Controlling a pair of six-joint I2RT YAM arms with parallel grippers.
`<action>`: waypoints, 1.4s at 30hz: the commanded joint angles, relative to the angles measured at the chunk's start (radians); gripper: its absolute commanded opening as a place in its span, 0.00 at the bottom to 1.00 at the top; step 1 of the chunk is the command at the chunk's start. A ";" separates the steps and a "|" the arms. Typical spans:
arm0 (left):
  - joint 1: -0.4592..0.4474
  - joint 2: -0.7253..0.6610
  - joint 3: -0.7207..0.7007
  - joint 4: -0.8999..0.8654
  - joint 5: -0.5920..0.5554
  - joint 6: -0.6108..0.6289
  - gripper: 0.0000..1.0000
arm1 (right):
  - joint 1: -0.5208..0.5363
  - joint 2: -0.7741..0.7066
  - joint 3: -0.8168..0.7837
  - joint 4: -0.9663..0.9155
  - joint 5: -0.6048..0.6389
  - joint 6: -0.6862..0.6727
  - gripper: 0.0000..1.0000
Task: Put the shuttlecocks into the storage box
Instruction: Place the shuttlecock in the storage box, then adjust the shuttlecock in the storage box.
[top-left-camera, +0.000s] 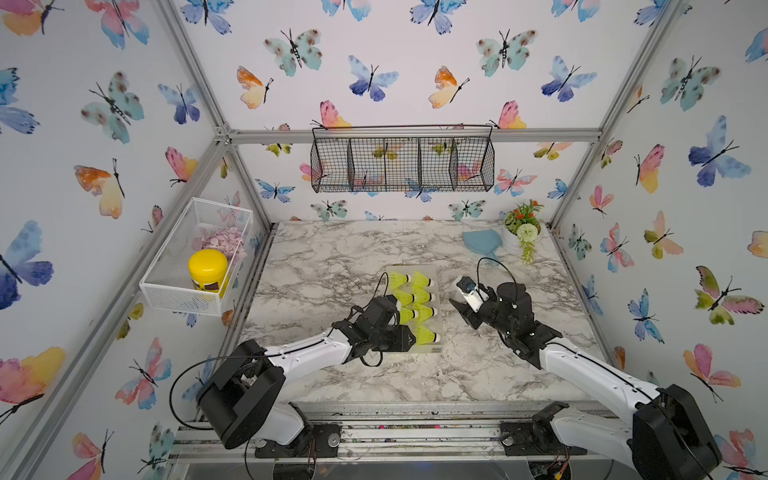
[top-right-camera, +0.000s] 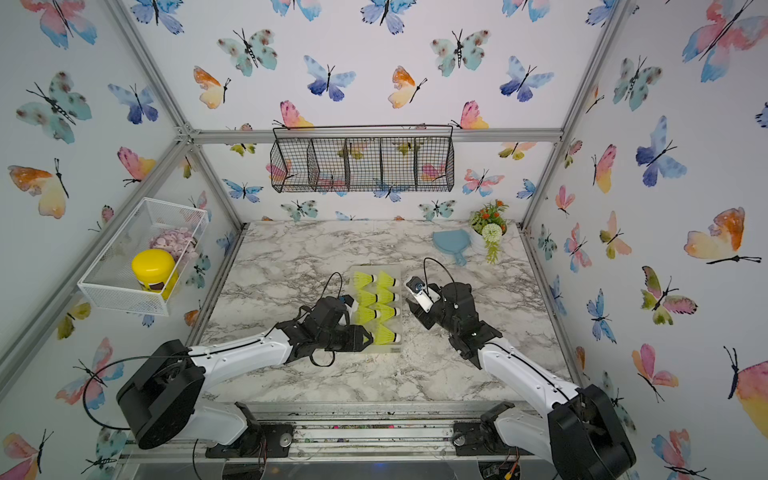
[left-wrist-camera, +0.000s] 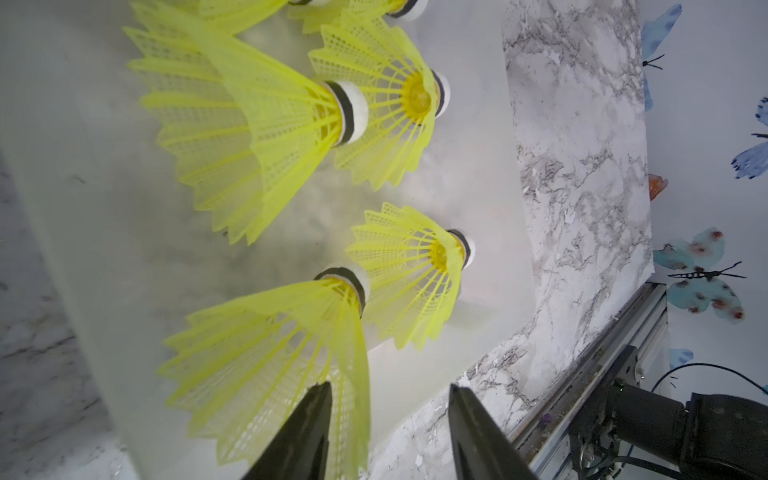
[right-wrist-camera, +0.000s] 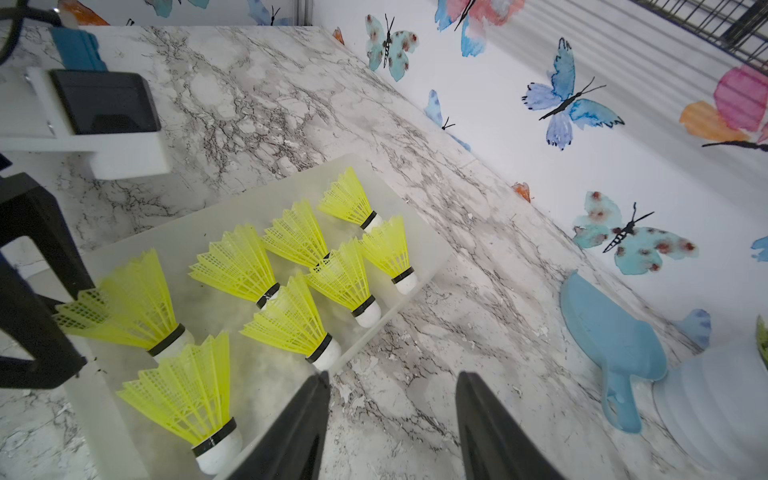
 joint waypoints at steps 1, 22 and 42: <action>0.003 0.020 -0.018 -0.023 -0.006 0.006 0.52 | 0.006 0.006 -0.002 -0.017 -0.006 0.008 0.55; 0.002 -0.046 0.032 -0.125 -0.071 0.057 0.69 | 0.004 -0.005 0.003 -0.027 -0.006 0.002 0.56; 0.004 0.011 0.077 -0.113 -0.100 0.093 0.27 | 0.005 -0.020 -0.003 -0.032 -0.003 0.003 0.56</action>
